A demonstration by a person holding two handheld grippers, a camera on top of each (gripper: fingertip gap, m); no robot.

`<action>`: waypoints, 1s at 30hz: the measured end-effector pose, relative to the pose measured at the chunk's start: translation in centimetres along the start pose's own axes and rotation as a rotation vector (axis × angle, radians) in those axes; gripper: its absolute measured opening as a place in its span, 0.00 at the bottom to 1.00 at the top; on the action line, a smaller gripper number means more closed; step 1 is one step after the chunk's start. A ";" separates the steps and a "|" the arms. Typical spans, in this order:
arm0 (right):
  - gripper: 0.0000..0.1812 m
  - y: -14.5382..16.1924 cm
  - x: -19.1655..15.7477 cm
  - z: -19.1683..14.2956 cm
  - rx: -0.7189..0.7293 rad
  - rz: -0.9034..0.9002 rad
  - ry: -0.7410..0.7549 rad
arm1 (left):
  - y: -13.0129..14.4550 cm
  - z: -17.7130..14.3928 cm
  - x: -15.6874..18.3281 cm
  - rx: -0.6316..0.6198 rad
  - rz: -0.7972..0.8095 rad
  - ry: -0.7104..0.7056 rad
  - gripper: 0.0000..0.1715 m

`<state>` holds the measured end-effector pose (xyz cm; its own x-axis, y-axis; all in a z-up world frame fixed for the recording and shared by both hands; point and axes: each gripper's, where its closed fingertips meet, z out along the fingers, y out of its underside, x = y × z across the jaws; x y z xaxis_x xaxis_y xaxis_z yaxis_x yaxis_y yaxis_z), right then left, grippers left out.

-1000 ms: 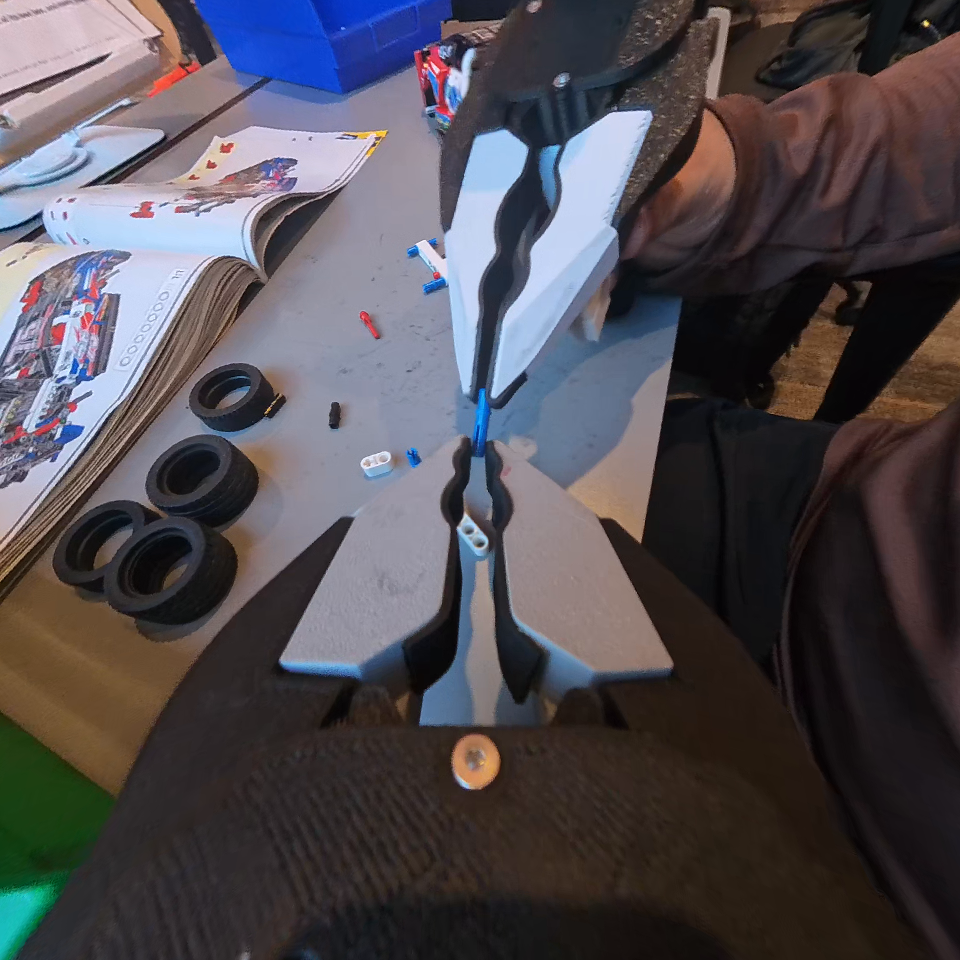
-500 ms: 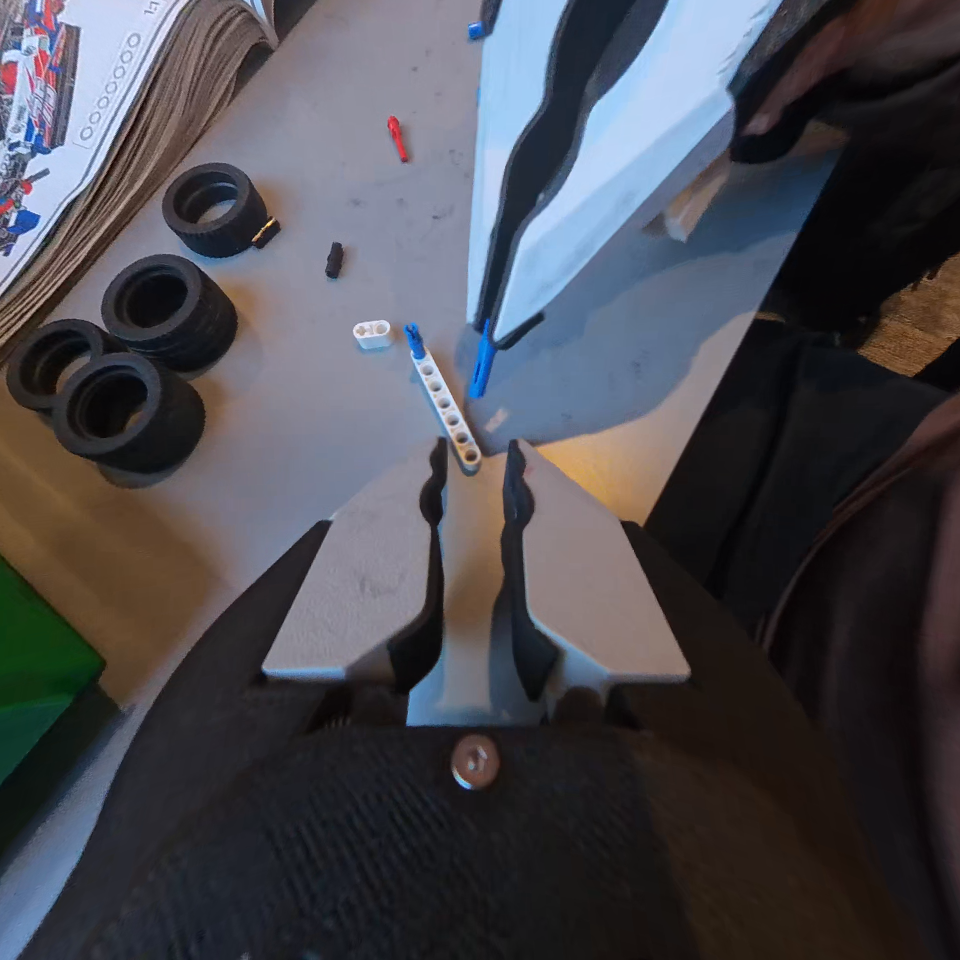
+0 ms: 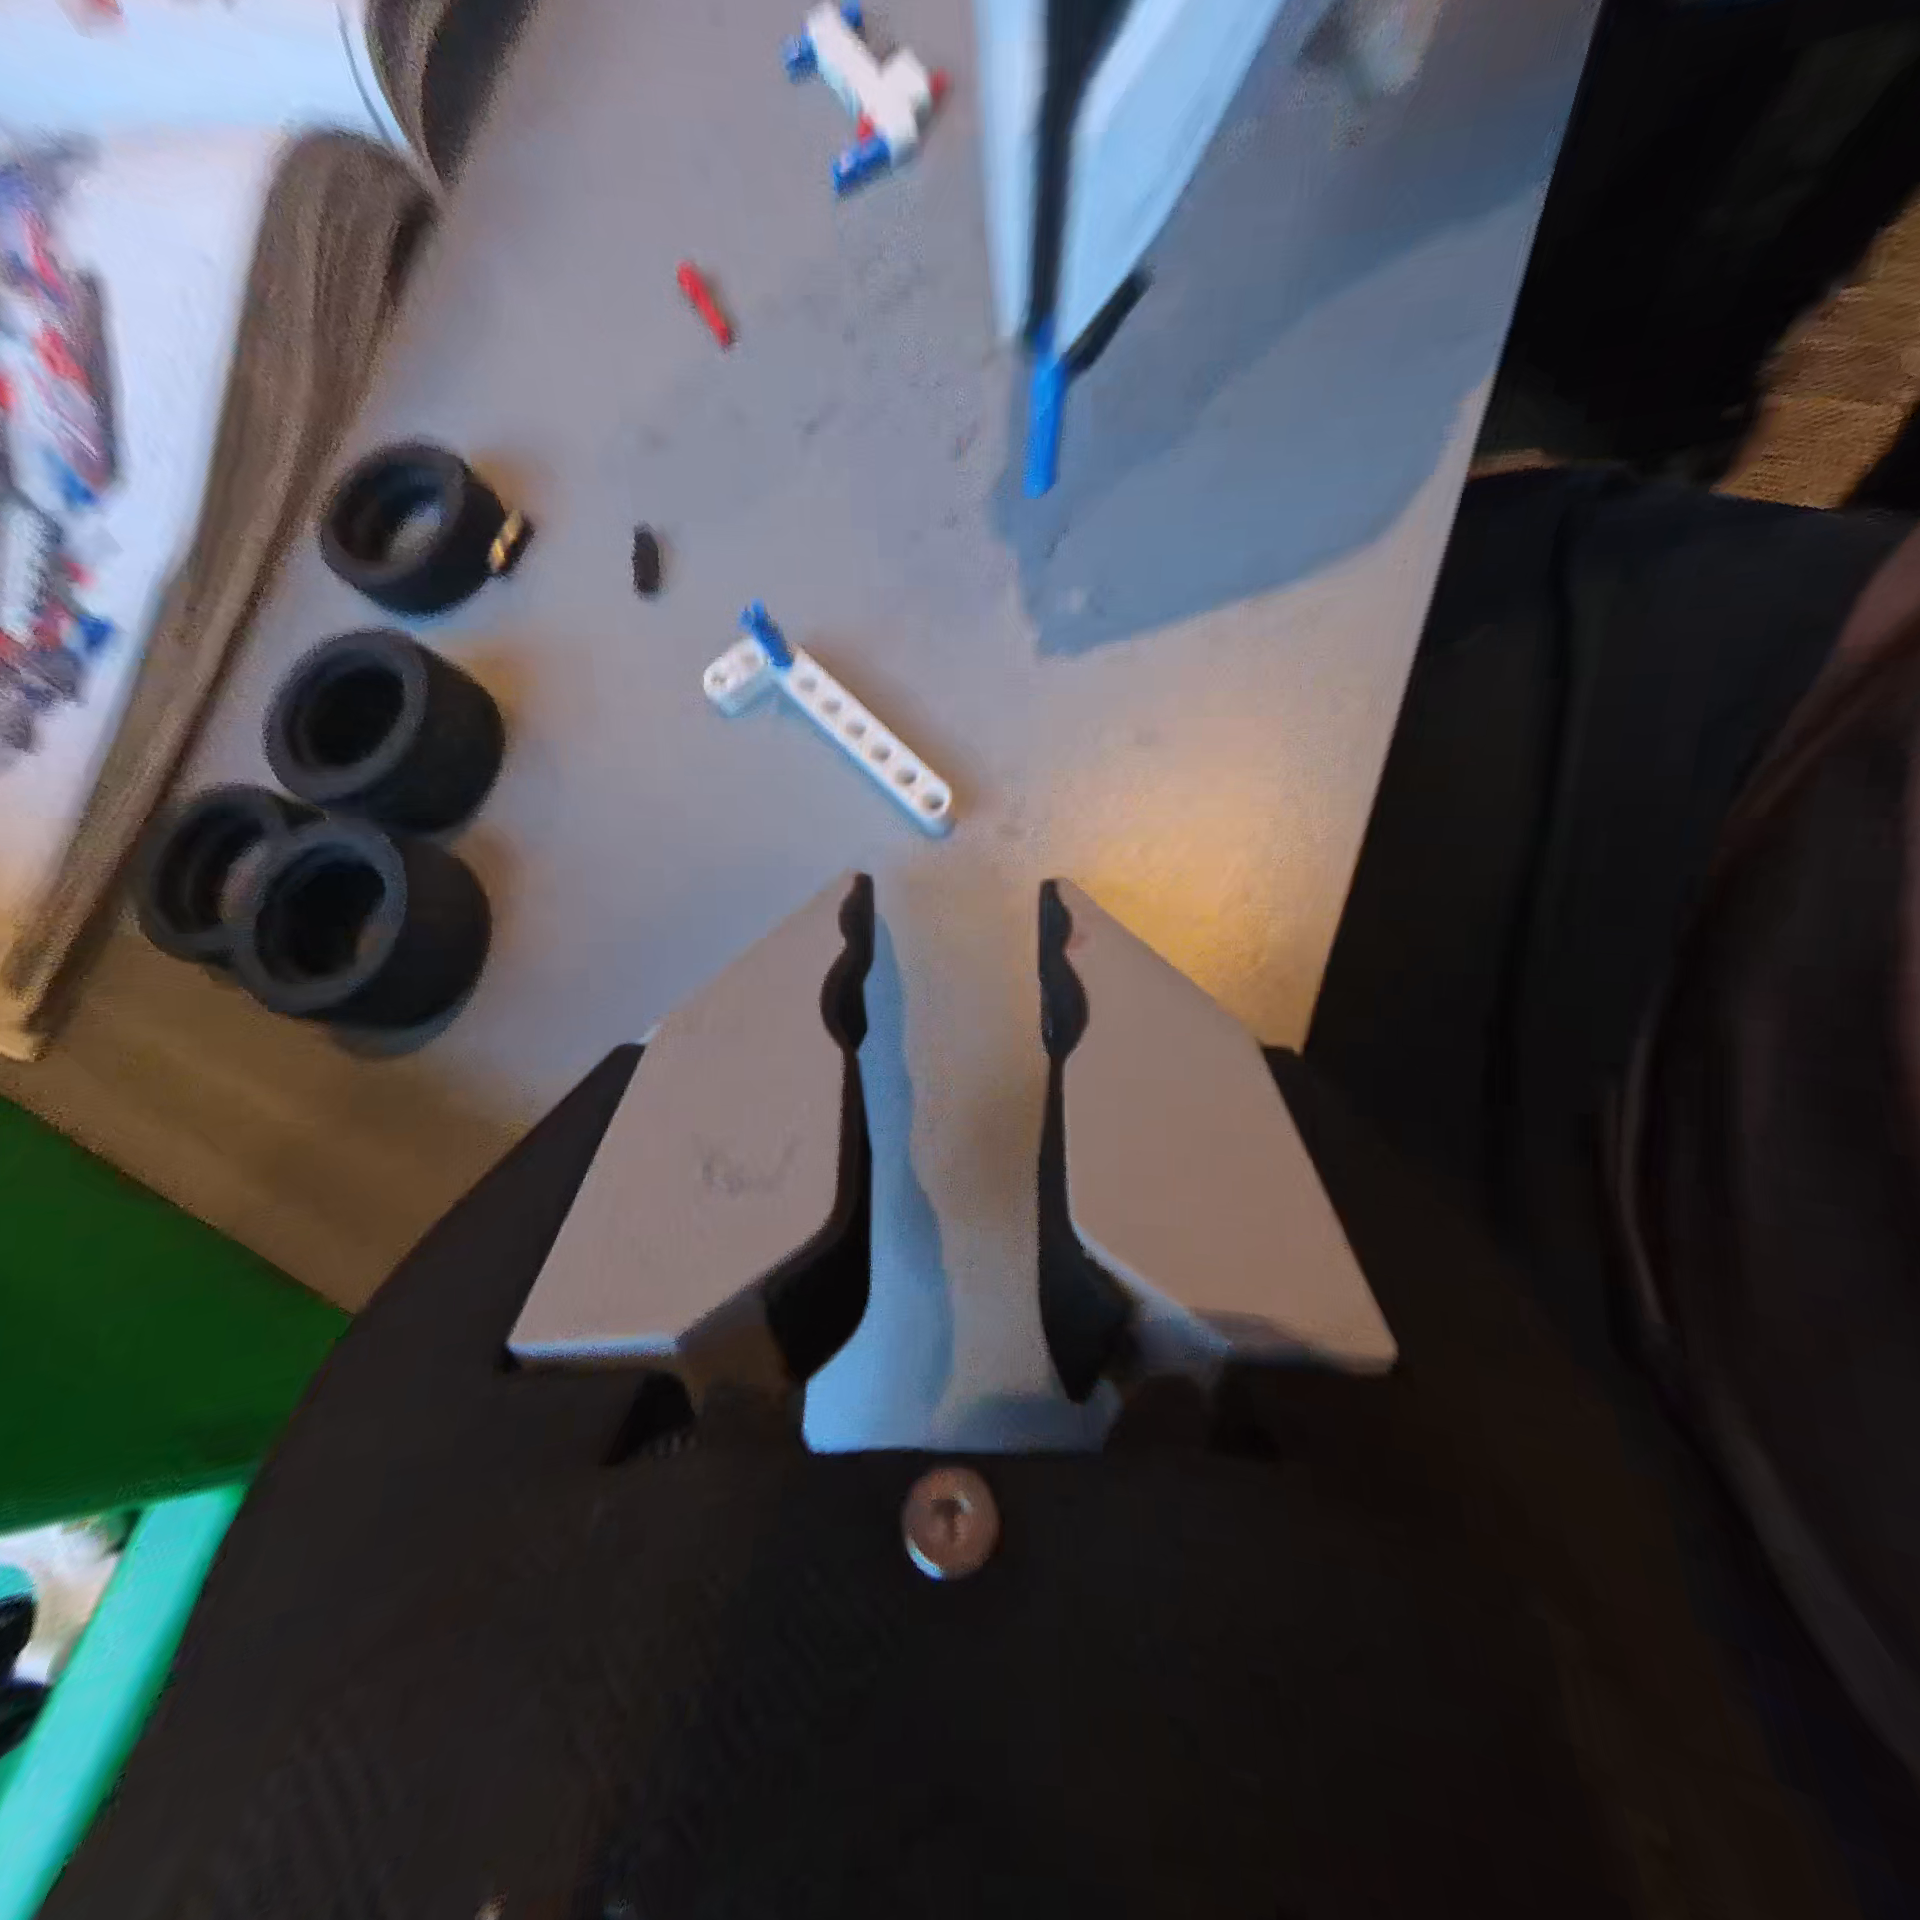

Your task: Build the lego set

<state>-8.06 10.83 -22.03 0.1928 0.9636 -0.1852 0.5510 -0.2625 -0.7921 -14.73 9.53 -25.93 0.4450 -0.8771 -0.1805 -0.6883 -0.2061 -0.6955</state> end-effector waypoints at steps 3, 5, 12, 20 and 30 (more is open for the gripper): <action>0.02 1.0 0.0 -1.1 0.019 0.030 -0.006 | 1.0 -0.1 -0.5 -0.113 -0.128 0.196 0.18; 0.02 1.4 0.0 -1.6 0.030 0.042 -0.006 | 0.9 -0.2 -0.4 -0.144 -0.197 0.284 0.15; 0.02 1.3 -0.1 -2.7 0.073 0.019 0.009 | -2.8 3.1 1.7 -0.054 -0.248 0.388 0.06; 0.02 1.7 2.0 -4.1 0.106 0.034 0.070 | -8.4 5.1 0.3 0.064 -0.070 0.127 0.12; 0.02 2.4 3.6 -4.8 0.061 -0.013 0.126 | -4.9 4.6 -2.7 -0.087 0.027 0.151 0.16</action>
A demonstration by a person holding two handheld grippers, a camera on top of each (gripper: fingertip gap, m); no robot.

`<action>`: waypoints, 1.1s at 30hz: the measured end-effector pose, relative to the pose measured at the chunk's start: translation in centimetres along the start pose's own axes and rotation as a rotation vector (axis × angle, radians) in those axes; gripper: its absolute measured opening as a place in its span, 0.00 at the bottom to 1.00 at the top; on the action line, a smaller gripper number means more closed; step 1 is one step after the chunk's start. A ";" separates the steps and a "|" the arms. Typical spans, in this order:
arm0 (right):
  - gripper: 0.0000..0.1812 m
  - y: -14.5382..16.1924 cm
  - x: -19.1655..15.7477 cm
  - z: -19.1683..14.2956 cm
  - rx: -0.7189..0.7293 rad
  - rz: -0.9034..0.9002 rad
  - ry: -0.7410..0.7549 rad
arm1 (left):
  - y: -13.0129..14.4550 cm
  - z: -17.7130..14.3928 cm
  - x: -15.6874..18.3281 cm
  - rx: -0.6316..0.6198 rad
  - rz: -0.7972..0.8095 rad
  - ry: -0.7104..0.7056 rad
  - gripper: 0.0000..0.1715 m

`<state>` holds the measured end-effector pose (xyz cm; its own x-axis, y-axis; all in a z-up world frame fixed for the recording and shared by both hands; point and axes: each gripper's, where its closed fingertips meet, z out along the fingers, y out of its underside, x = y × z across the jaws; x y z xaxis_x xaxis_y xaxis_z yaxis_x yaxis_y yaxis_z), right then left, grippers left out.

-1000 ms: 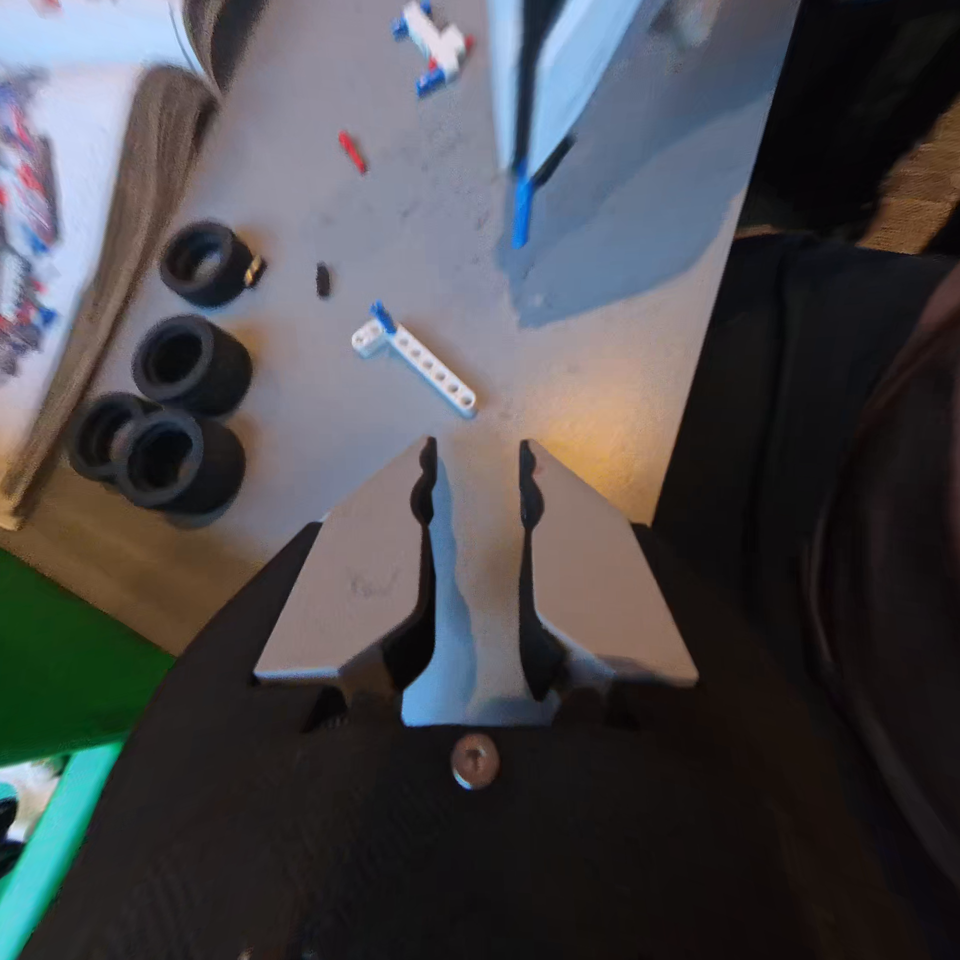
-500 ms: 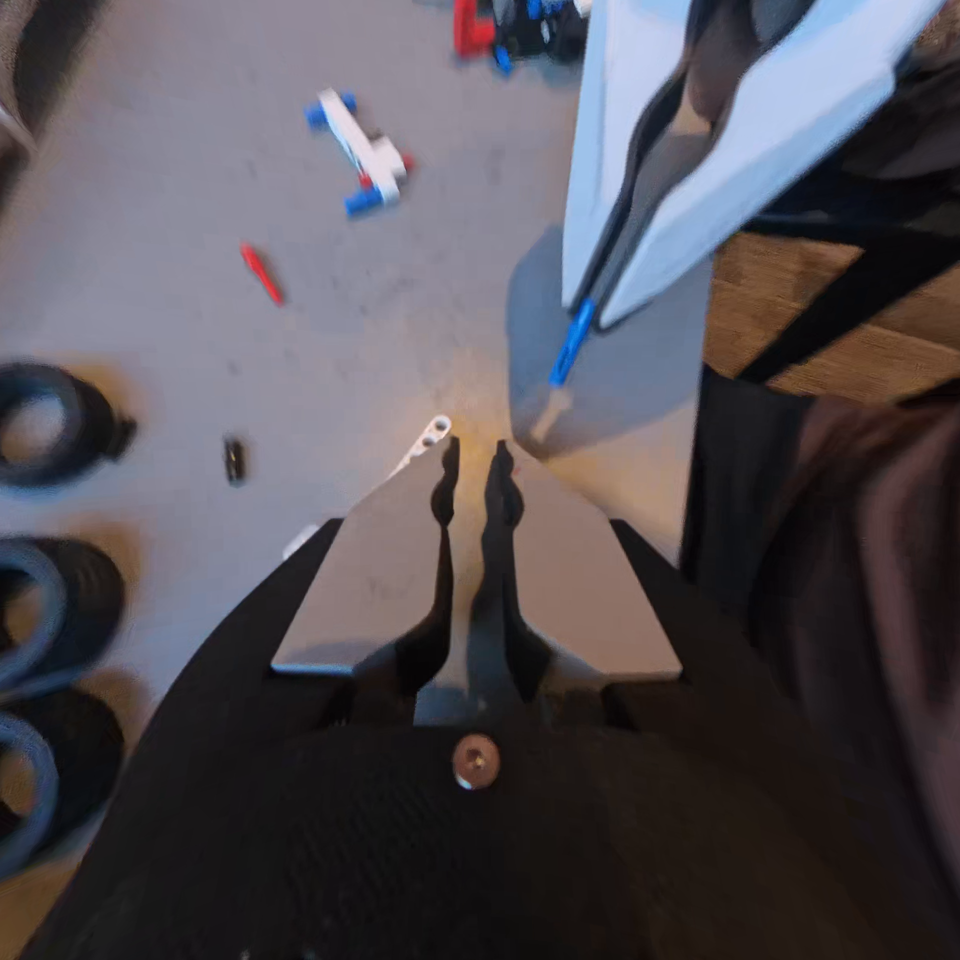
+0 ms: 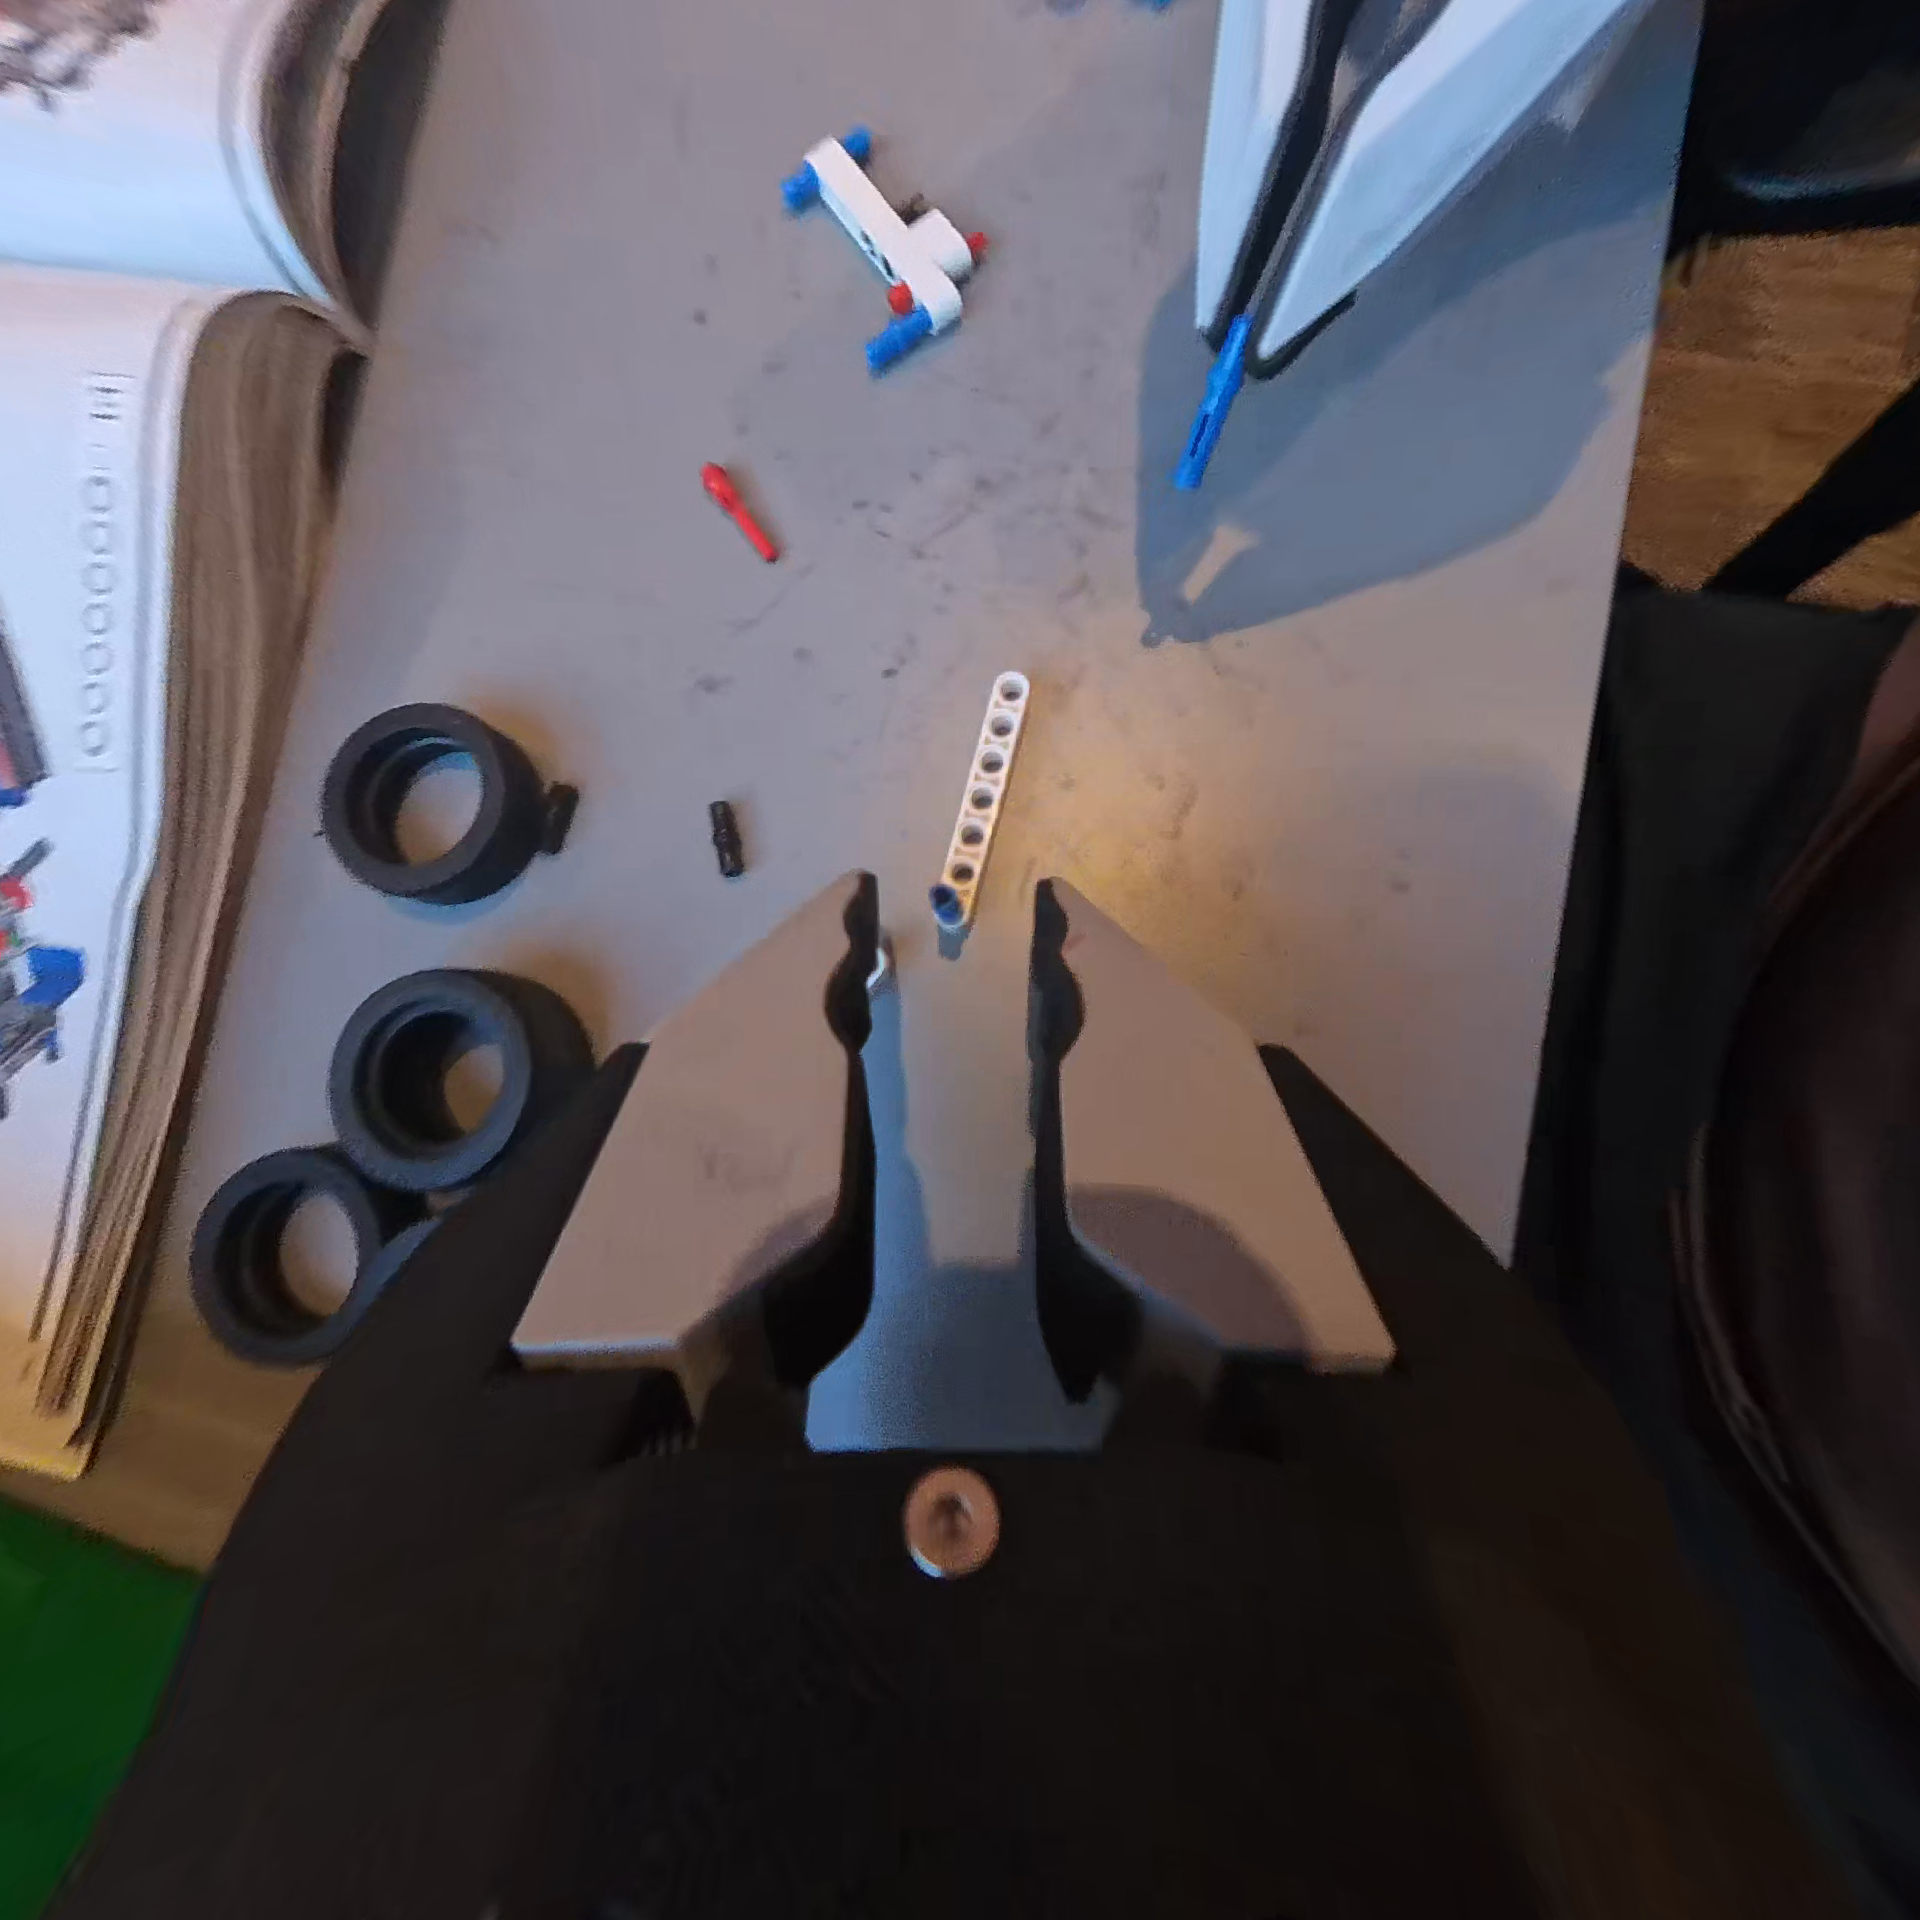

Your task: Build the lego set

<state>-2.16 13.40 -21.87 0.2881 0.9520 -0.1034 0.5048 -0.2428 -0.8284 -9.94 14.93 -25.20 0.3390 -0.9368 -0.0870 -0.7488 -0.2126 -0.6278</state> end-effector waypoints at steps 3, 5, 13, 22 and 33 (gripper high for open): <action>0.02 0.3 0.1 -0.3 -0.002 0.006 0.011 | 0.5 1.6 0.4 -0.082 0.019 0.045 0.14; 0.02 0.3 0.1 -0.2 -0.004 0.006 0.013 | 0.2 1.9 1.2 -0.072 -0.007 0.100 0.03; 0.02 0.7 -0.3 0.3 -0.046 -0.025 0.018 | 0.9 0.9 4.2 -0.059 -0.045 0.119 0.03; 0.02 0.8 -1.2 1.4 -0.055 -0.020 -0.028 | 1.6 -0.1 4.7 0.028 -0.128 0.156 0.16; 0.02 0.4 -3.1 3.4 -0.151 -0.115 -0.055 | -0.3 1.6 5.6 0.113 -0.020 0.187 0.03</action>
<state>-5.63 10.94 -23.75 0.1784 0.9829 -0.0464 0.6494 -0.1531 -0.7449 -6.92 10.22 -26.78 0.2333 -0.9703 0.0645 -0.6707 -0.2086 -0.7118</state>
